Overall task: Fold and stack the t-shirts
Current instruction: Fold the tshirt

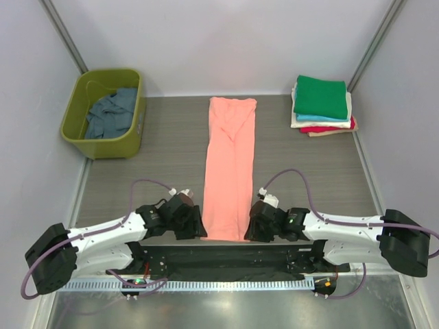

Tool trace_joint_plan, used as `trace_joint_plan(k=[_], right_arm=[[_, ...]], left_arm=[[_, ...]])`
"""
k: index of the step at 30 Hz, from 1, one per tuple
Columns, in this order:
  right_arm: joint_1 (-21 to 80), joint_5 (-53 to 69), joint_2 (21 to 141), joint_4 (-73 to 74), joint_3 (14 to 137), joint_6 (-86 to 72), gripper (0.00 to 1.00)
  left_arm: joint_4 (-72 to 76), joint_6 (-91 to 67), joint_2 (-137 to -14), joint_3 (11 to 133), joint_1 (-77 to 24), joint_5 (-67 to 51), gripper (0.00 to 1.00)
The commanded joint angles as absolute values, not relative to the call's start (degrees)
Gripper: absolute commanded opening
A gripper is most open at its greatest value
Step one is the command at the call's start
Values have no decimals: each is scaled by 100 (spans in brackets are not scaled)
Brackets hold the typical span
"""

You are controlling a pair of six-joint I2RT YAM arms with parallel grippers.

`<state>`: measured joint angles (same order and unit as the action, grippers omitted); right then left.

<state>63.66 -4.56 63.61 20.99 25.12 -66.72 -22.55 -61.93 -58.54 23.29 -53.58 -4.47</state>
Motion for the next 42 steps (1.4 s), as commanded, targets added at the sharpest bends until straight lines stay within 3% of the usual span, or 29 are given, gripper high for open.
trace_joint_plan(k=[1, 8, 11, 12, 19, 28, 42], right_arm=[[6390, -773, 6284, 2136, 2294, -6820, 31], [6390, -835, 5907, 2066, 2031, -6891, 15], [6390, -774, 5827, 1925, 1872, -6908, 4], [6390, -756, 5810, 1899, 1846, -6891, 1], [6451, -703, 5599, 2029, 1924, -6741, 1], [6715, -1818, 4887, 3366, 2943, -6575, 1], [6347, -3946, 5905, 3885, 5009, -5265, 1]], left_arm=[[-1591, -6258, -6116, 2215, -5344, -755, 54], [-1108, -6319, -6547, 2188, -5361, -888, 36], [-985, -6328, -6679, 2197, -5361, -835, 14], [-976, -6346, -6697, 2215, -5361, -844, 0], [-1282, -6521, -6356, 2188, -5510, -818, 0], [-3339, -6302, -5203, 3444, -5695, -36, 0], [-4148, -5450, -6328, 5457, -5257, 1186, 0]])
